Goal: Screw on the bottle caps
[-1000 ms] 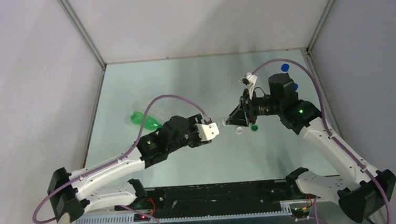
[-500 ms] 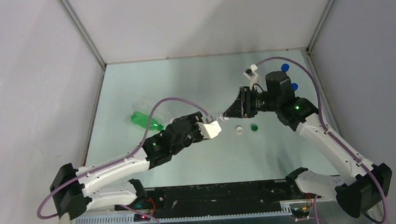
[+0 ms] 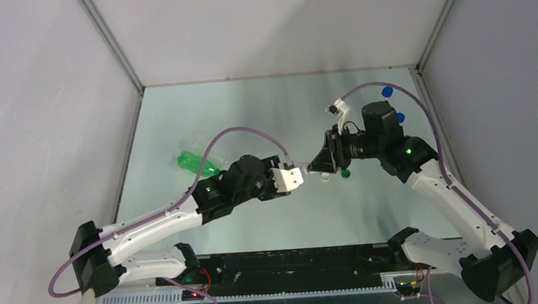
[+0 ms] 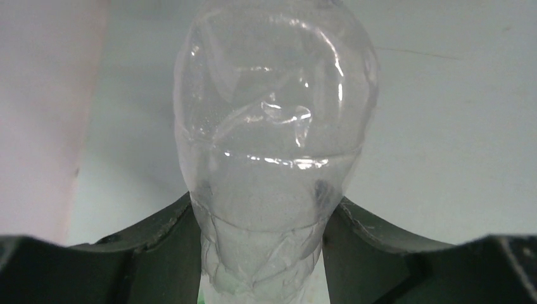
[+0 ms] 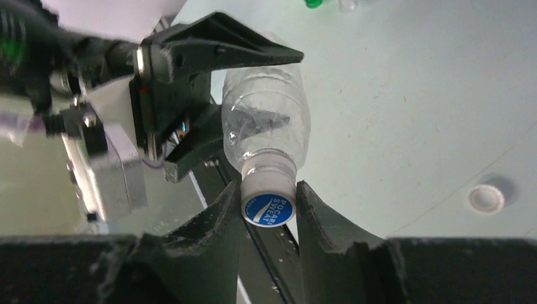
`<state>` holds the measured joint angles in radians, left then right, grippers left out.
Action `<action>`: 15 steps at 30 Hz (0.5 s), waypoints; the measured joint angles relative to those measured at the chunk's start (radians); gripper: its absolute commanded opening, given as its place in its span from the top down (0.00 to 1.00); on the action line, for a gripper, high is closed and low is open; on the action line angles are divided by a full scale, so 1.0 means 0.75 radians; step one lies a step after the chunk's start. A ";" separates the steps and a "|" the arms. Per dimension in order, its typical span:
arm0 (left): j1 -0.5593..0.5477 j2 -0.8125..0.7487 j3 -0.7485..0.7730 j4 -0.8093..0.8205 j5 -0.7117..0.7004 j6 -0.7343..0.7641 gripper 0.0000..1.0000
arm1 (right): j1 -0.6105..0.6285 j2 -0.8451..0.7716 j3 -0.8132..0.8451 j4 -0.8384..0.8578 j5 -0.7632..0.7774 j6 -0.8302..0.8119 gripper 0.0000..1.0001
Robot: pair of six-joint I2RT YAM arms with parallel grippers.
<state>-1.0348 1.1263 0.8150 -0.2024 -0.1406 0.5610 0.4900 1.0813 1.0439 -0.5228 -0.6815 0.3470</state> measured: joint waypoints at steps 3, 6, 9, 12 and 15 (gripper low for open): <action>0.011 0.000 0.084 -0.165 0.138 -0.031 0.54 | 0.010 -0.042 0.000 -0.052 -0.074 -0.191 1.00; 0.040 0.000 0.137 -0.270 0.284 -0.067 0.54 | 0.032 -0.077 0.000 -0.073 -0.129 -0.350 1.00; 0.081 -0.001 0.156 -0.320 0.433 -0.115 0.54 | 0.063 -0.102 0.001 -0.076 -0.163 -0.492 1.00; 0.116 -0.001 0.156 -0.353 0.569 -0.169 0.54 | 0.081 -0.107 0.001 -0.083 -0.212 -0.624 0.99; 0.147 0.020 0.187 -0.413 0.673 -0.196 0.54 | 0.093 -0.107 0.001 -0.087 -0.248 -0.734 1.00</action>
<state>-0.9245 1.1416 0.9554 -0.5117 0.3641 0.4141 0.5594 1.0008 1.0443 -0.5880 -0.8677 -0.2035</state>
